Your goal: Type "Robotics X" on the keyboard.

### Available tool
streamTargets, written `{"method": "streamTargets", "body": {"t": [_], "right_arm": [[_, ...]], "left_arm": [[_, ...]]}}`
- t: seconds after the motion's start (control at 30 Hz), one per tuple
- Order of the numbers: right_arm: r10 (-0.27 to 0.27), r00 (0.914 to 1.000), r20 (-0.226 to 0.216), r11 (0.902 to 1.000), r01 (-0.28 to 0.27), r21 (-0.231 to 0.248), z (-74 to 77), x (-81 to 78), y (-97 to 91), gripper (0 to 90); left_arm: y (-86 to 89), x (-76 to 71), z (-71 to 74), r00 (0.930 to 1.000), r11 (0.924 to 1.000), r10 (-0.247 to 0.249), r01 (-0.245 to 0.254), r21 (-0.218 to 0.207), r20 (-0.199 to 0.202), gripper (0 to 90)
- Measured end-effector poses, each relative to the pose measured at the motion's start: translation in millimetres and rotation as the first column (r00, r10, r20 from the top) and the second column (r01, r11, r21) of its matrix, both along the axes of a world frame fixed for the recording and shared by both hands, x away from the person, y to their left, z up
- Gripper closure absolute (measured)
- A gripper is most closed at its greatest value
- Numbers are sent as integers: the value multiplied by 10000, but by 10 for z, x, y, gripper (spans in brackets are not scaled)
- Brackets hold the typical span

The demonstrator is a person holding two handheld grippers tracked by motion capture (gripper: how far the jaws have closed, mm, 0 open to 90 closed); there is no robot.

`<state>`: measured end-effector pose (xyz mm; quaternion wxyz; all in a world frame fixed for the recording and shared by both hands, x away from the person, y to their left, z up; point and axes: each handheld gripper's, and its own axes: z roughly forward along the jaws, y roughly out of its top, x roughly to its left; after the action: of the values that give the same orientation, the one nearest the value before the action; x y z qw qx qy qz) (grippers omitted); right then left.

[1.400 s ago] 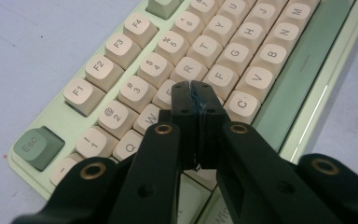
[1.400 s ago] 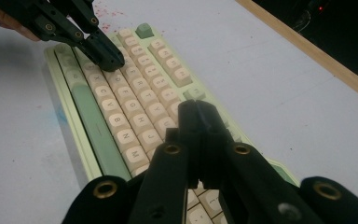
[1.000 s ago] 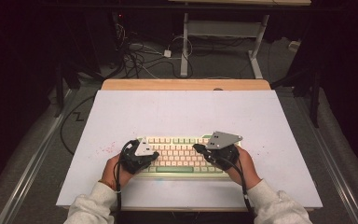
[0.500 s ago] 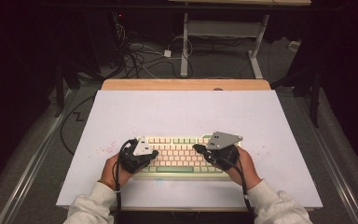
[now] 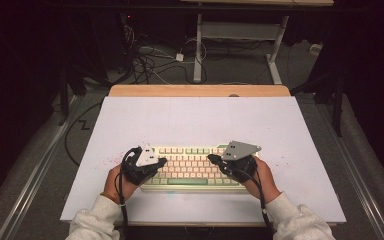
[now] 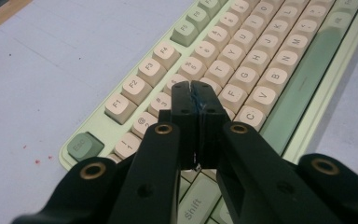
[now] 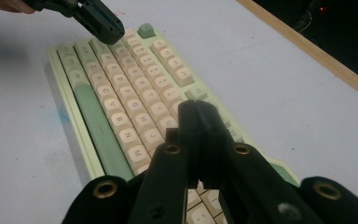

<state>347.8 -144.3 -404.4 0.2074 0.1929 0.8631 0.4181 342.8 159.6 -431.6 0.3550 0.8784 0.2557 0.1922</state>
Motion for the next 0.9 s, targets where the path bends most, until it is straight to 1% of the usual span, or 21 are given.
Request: {"method": "streamTargets", "body": {"t": [0.53,0.7,0.9], "right_arm": [[131,9999,-26,9999,-130,38,-5,-48,-20,900],[149,9999,-16,9999,-149,38,-6,-61,-30,900],[156,9999,-17,9998,-155,98,1,-69,-55,900]], "left_arm": [[115,-114,55,9995,9999,71,-67,-130,305,863],[168,-163,55,9993,9999,104,-102,-52,370,862],[249,-203,75,9988,9996,233,-225,-179,430,862]]}}
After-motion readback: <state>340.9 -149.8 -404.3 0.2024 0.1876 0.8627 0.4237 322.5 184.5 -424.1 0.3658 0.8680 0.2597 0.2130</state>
